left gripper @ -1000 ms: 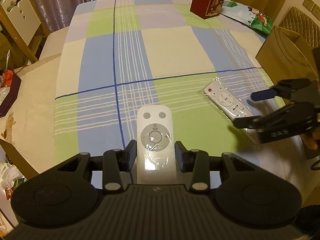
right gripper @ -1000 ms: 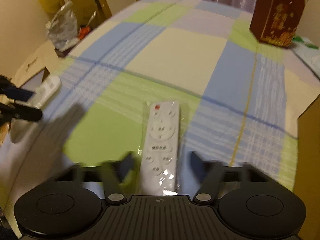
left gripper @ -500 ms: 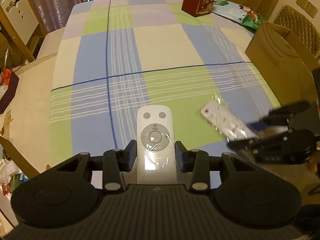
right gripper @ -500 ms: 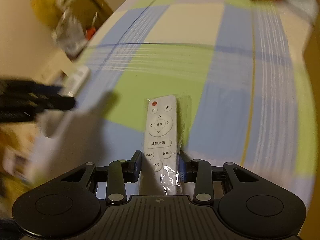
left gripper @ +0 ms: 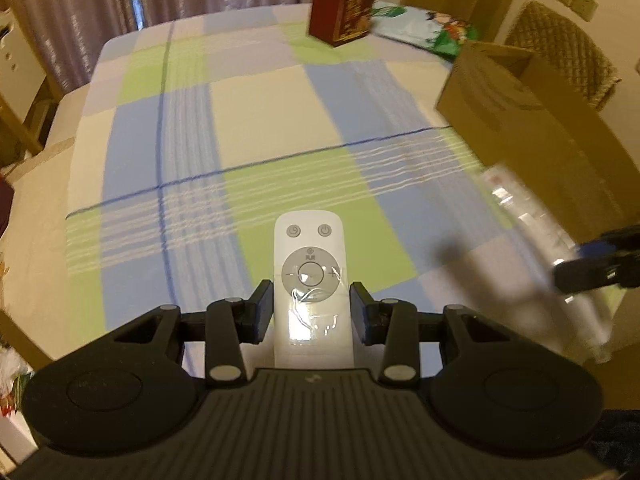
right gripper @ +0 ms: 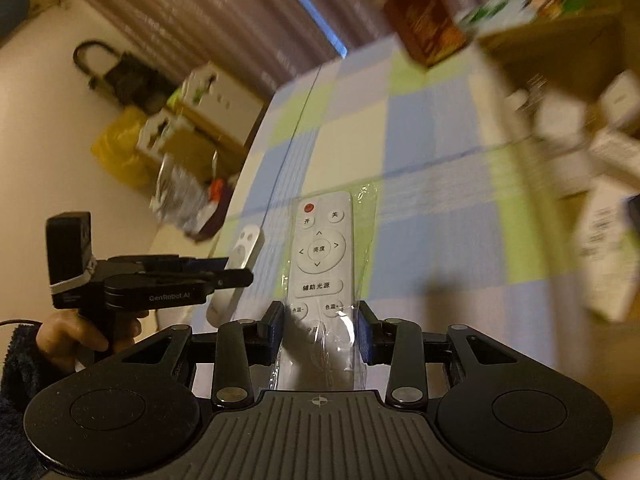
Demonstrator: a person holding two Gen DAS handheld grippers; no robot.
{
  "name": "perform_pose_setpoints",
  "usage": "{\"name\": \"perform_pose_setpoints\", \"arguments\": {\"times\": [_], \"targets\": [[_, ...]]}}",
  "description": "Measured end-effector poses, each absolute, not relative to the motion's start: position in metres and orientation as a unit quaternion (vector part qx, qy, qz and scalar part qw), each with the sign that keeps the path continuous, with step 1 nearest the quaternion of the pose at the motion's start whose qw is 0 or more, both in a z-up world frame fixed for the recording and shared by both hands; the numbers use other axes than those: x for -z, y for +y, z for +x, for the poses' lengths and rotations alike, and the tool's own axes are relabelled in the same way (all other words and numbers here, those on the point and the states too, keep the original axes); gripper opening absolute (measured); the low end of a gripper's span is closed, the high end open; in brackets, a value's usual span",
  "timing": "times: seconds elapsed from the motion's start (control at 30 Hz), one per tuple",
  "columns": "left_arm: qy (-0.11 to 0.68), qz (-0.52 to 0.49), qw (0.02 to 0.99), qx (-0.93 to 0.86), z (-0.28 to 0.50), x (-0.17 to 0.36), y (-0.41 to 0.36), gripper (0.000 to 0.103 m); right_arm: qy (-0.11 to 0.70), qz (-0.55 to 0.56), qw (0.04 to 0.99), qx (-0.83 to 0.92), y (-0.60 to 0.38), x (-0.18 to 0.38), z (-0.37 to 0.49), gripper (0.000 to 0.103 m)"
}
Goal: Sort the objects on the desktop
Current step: 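Carry both white remotes over the cardboard box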
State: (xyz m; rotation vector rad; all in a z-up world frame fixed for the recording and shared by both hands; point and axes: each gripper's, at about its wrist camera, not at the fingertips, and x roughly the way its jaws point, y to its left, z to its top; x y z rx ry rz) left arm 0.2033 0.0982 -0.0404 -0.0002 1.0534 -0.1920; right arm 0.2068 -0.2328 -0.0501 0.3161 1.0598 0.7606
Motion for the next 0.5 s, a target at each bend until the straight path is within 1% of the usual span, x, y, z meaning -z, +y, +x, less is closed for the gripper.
{"name": "perform_pose_setpoints", "arguments": {"times": [0.1, 0.23, 0.4, 0.5], "targets": [[0.491, 0.009, 0.864, 0.11, 0.209, 0.03, 0.079, 0.035, 0.473, 0.155, 0.804, -0.325, -0.268, 0.03, 0.203, 0.036], [0.476, 0.015, 0.868, 0.139, 0.22, 0.016, 0.05, 0.035, 0.453, 0.141, 0.832, -0.287, -0.313, 0.007, 0.203, 0.036], [0.462, 0.027, 0.87, 0.169, 0.235, 0.005, 0.009, 0.035, 0.452, 0.092, 0.85, -0.253, -0.352, -0.015, 0.225, 0.036], [0.454, 0.036, 0.872, 0.182, 0.243, -0.001, -0.016, 0.035, 0.455, 0.05, 0.852, -0.254, -0.369, -0.018, 0.24, 0.036]]}}
